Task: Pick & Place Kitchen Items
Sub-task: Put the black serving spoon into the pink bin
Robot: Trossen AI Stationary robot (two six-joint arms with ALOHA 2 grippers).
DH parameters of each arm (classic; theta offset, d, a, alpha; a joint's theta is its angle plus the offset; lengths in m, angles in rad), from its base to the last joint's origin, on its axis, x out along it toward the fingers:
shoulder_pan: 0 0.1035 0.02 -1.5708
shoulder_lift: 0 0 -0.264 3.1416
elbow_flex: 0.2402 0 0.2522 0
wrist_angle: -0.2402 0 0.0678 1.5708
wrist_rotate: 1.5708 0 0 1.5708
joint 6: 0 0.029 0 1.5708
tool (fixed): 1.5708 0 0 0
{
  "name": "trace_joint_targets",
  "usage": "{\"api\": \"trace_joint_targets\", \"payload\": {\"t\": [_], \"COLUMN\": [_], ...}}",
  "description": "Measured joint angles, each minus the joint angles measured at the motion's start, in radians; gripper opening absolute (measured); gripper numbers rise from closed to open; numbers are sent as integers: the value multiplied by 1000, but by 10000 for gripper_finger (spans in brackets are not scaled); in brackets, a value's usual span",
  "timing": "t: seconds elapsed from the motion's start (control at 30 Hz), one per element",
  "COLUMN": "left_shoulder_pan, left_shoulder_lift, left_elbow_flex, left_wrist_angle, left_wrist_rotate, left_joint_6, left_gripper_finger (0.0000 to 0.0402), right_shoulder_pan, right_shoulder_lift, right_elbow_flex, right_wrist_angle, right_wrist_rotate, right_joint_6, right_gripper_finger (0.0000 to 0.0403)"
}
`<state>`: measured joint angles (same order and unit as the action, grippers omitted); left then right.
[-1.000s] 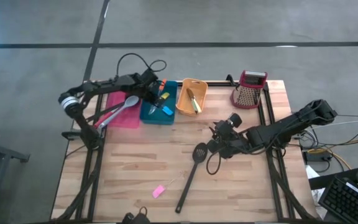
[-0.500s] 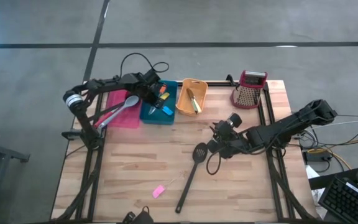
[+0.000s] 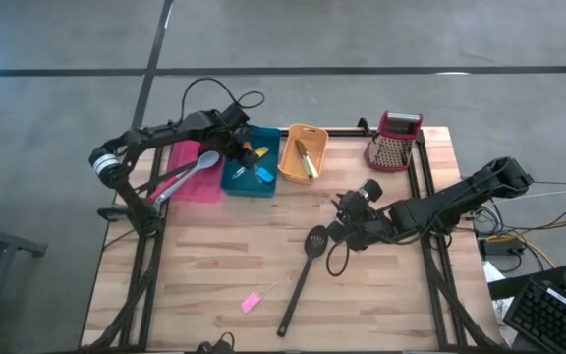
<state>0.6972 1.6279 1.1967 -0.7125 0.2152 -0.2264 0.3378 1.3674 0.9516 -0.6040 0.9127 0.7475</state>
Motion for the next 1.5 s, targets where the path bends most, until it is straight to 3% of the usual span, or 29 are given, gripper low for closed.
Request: {"api": "trace_joint_targets", "payload": {"t": [0.17,0.37,0.7,0.83,1.0,1.17,1.37,1.5], "left_shoulder_pan": [-46,-181,-598,-753,-885,-950,-972,-973], "left_shoulder_lift": [-63,-148,-217,-208,-201,-172,-71,9], "left_elbow_flex": [10,10,7,-25,-93,-170,-211,-212], "left_wrist_angle": [-33,-33,6,128,351,516,565,630], "left_wrist_rotate": [41,2,-348,-490,-505,-505,-500,-431], "left_joint_6": [-74,-97,-194,-242,-254,-265,-381,-435], "left_gripper_finger": [162,163,163,163,163,163,163,163], "right_shoulder_pan": [0,0,0,0,5,5,5,5], "right_shoulder_lift": [0,0,0,0,0,0,0,0], "right_elbow_flex": [0,-2,-3,-3,-3,-3,-3,-3], "right_wrist_angle": [0,1,1,1,0,-12,-20,-21], "right_wrist_rotate": [0,-2,-7,-25,-34,-34,-47,-55], "right_joint_6": [0,0,5,5,5,5,5,5], "right_gripper_finger": [112,130,160,169,178,185,174,160]}}
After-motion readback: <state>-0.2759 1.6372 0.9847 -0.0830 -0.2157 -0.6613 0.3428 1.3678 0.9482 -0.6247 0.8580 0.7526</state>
